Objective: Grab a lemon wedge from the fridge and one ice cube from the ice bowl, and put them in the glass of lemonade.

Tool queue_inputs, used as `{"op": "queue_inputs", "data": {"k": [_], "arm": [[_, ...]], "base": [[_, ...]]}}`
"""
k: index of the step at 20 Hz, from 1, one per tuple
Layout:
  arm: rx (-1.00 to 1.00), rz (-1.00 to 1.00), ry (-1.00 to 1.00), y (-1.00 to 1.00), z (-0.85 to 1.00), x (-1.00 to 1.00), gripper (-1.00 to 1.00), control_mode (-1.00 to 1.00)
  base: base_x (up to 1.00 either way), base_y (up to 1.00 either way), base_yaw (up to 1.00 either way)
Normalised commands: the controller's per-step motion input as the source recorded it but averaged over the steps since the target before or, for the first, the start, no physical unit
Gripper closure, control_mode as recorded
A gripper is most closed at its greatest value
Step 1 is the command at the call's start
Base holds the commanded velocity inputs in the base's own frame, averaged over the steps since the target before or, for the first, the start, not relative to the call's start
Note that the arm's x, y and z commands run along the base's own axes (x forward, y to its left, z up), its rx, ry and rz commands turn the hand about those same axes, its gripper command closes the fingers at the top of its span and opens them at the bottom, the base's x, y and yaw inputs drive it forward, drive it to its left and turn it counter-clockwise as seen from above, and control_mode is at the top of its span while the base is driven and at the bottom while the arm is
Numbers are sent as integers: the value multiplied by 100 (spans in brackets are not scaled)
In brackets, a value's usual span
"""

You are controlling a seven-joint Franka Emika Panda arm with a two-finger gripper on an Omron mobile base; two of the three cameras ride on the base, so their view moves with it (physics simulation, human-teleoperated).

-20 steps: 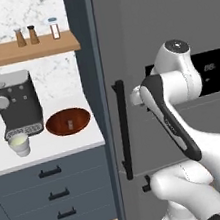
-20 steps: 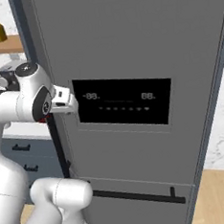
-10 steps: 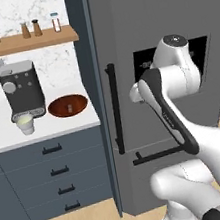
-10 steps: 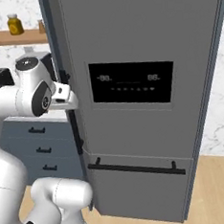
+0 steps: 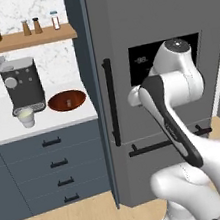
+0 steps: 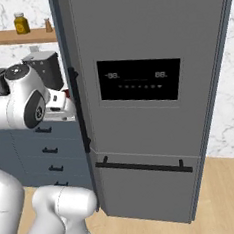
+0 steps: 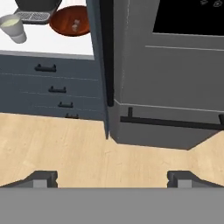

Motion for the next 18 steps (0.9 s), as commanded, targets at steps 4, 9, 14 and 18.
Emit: {"op": "queue_inputs", "data": {"k": [4,9,14,18], "arm": [[0,0,-17,16,9,-38,-100,-100],[0,0,-18,1,-2,42,-100,-100],[0,0,0,3,-9,86,-100,-100],[-2,0,3,29,-15,80,-100,-100]], "base": [[0,0,0],[0,0,0],[0,0,0],[0,0,0]]}}
